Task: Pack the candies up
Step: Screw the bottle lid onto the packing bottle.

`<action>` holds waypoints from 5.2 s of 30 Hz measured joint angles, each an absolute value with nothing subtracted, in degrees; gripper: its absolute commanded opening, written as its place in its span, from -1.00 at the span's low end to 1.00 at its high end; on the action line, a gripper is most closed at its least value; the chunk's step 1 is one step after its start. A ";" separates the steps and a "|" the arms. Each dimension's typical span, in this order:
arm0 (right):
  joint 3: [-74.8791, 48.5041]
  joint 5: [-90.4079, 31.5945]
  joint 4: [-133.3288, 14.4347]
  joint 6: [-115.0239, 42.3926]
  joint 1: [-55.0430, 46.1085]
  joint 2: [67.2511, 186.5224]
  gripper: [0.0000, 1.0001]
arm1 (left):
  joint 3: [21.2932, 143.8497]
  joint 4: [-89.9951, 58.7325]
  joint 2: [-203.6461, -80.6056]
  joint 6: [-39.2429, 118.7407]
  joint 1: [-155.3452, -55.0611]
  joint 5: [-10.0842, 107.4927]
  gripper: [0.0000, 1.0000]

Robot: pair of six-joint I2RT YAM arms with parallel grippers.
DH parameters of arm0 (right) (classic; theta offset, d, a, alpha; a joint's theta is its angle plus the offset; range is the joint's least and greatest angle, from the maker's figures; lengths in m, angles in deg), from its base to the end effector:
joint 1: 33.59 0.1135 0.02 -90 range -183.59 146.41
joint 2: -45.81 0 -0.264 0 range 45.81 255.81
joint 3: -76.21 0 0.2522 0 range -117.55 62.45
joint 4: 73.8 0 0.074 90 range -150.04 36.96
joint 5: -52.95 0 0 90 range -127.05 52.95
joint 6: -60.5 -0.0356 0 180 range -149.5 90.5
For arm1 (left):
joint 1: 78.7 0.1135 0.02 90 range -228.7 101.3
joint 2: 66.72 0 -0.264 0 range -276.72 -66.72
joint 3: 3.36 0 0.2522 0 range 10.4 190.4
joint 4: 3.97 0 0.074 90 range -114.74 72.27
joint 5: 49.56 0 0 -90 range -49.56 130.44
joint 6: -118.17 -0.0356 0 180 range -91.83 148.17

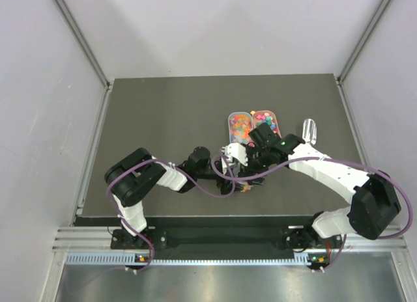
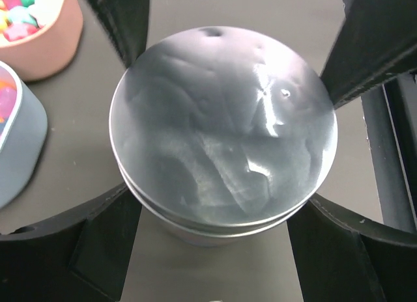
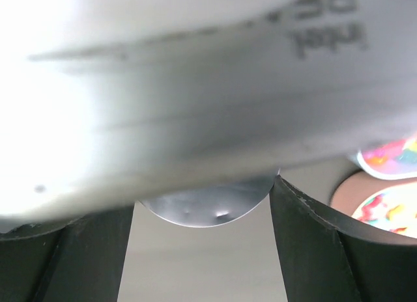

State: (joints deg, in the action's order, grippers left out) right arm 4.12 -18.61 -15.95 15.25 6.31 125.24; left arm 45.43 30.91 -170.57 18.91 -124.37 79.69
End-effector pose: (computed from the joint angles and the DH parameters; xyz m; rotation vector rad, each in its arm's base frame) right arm 0.1976 0.1799 0.2430 -1.8672 1.9087 0.4079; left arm 0.2096 -0.2468 0.1280 1.3168 1.4915 -1.0749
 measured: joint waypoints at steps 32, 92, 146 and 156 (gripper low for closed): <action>6.72 -22.65 -19.71 -2.32 7.27 121.92 0.99 | 45.08 32.18 -170.49 13.14 -125.20 76.76 -1.00; 2.81 -13.37 -10.83 29.20 4.80 127.63 0.33 | 45.19 30.75 -171.14 16.57 -126.21 78.53 -1.00; 6.59 -20.62 -23.95 -4.77 9.65 125.79 0.99 | 42.11 27.19 -169.20 12.16 -126.89 68.56 0.66; 8.86 -19.99 -24.97 -1.45 9.76 124.68 0.99 | 41.84 27.30 -168.74 11.37 -127.52 67.80 0.98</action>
State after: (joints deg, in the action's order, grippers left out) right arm 8.86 -19.99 -24.97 -1.45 9.76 124.68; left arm 41.84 27.30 -168.74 11.37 -127.52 67.80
